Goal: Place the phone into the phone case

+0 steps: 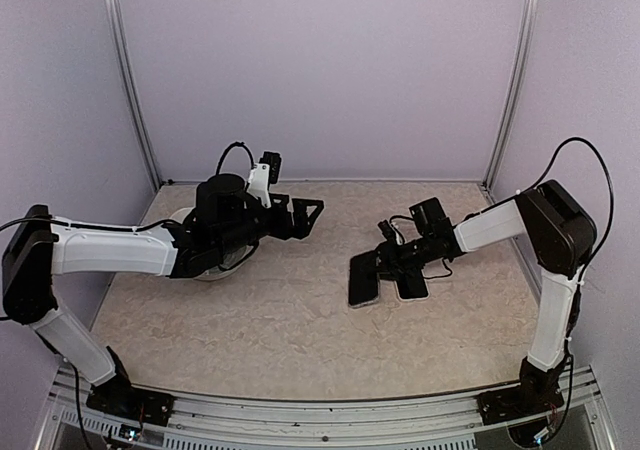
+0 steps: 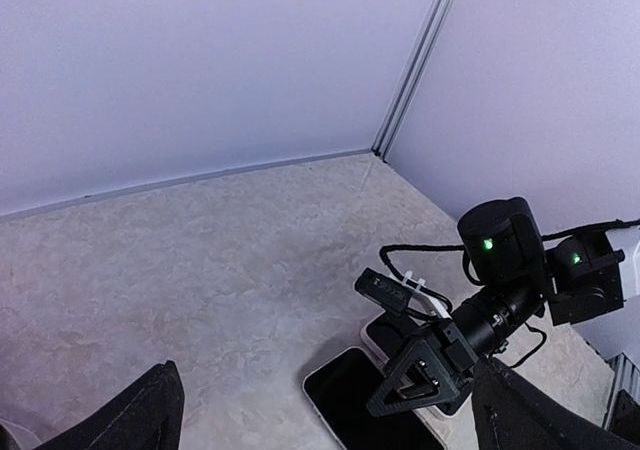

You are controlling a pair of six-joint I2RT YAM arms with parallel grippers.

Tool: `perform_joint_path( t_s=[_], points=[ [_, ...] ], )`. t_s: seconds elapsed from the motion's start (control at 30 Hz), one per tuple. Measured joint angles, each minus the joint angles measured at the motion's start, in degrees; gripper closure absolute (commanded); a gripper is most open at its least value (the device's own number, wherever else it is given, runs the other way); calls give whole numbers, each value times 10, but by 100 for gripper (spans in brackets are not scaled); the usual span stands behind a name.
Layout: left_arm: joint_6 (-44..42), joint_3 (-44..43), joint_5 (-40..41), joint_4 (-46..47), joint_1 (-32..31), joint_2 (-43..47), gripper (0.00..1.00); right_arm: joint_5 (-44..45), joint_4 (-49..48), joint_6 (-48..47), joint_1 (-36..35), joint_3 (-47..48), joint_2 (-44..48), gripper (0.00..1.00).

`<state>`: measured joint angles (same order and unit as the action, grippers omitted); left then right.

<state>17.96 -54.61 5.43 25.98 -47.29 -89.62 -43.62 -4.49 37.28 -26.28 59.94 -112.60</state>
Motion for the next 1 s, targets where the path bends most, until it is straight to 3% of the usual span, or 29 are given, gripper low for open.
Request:
perform_joint_path(
  t_s=[0.13, 0.23, 0.3, 0.37, 0.4, 0.43, 0.7, 1.0],
  points=[
    [0, 0, 3, -2, 0, 0, 1, 50, 38, -17, 2, 3, 2, 50],
    [-1, 0, 11, -5, 0, 0, 1, 76, 66, -32, 2, 8, 14, 35],
    [-3, 0, 18, -8, 0, 0, 1, 97, 88, -42, 2, 16, 25, 31],
    [-4, 0, 28, -14, 0, 2, 1, 116, 110, -54, 2, 26, 39, 19],
    [-5, 0, 34, -17, 0, 4, 1, 126, 121, -59, 2, 31, 50, 6],
    [-6, 1, 42, -21, 0, 8, 1, 134, 129, -62, 2, 34, 61, 3],
    [-9, 40, 151, -39, 6, 67, 1, 229, 162, -104, 2, 31, 200, 1],
    [-8, 106, 281, -59, 18, 137, 1, 368, 75, -125, 27, -115, 350, 1]
  ],
)
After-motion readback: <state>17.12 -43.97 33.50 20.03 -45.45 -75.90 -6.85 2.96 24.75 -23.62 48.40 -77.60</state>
